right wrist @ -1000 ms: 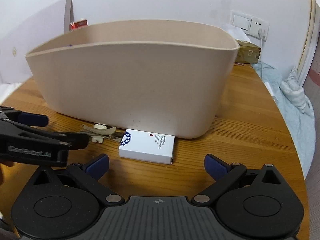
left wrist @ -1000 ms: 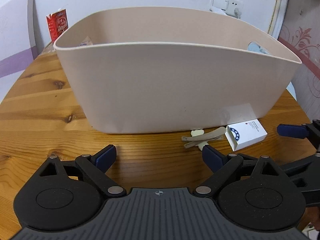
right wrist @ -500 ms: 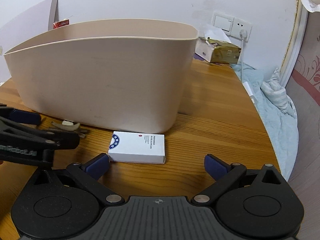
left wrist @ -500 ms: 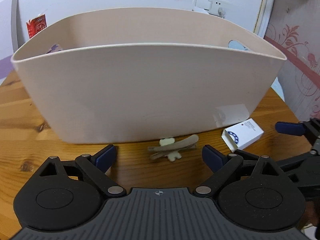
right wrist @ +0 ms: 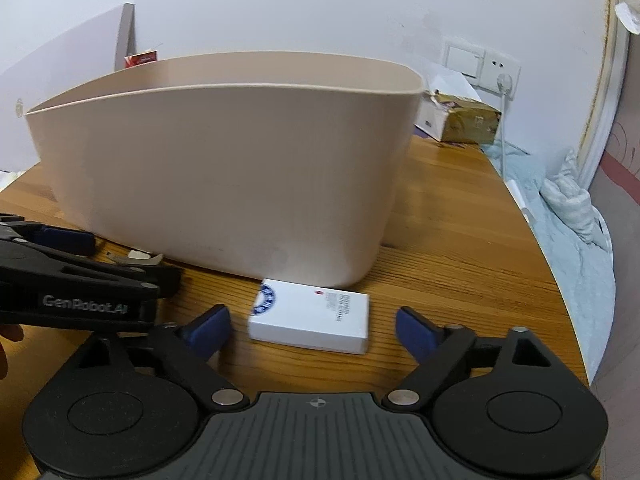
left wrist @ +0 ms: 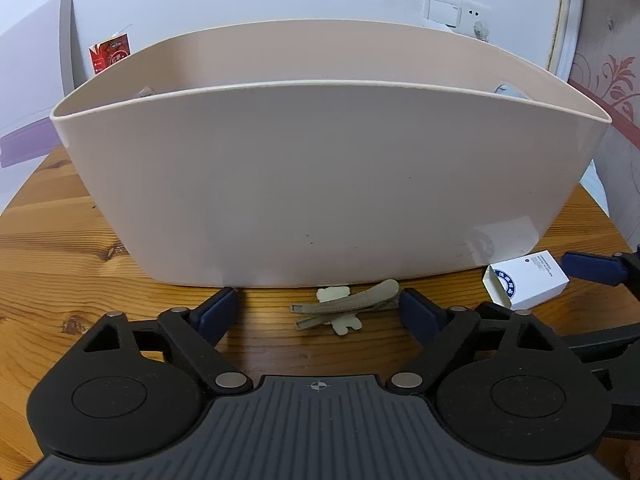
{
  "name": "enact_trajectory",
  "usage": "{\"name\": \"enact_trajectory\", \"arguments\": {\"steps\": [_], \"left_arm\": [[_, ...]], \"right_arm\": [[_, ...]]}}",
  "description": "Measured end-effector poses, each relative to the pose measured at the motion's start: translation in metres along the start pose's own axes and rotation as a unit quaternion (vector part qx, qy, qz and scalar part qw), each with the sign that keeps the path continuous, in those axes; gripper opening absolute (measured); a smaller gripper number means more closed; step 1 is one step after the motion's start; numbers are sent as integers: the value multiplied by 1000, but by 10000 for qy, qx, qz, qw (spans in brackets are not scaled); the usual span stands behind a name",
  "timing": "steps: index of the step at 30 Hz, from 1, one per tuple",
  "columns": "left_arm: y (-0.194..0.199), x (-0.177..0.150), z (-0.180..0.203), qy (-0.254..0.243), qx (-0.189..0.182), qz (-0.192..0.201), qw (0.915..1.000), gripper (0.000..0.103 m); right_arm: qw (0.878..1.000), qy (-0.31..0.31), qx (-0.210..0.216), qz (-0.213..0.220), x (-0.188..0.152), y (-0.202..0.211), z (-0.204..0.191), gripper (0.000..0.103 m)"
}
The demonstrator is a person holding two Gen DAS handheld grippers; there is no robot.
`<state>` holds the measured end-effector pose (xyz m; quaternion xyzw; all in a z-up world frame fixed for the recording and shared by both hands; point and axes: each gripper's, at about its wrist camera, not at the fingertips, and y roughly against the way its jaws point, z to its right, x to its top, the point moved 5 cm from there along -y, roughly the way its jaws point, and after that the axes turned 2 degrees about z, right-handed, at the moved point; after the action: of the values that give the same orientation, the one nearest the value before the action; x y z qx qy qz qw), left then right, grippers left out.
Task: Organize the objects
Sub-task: 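Grasp the beige hair clip with the left tool while the right grasps the white card box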
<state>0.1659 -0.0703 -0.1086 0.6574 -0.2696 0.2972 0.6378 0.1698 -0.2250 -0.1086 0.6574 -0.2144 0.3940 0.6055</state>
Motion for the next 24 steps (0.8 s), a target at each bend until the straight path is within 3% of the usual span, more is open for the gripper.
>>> {"name": "enact_trajectory", "arguments": {"steps": [2,4,9,24], "left_arm": [[8,-3,-5,23,24,12,10000,78],[14,-4,-5,7,-2,48,10000,61],[18,-1,-6,-52,-130,70,9999,49],[47,-3,-27,132,-527,-72,9985,49]], "right_arm": [[10000,-11,67,25,1,2,-5,69],[9998,-77,173,32,1,5,-9,58],[9998,-173,70,15,1,8,-13,57],[9988,-381,122,277,8,56,-23,57]]}}
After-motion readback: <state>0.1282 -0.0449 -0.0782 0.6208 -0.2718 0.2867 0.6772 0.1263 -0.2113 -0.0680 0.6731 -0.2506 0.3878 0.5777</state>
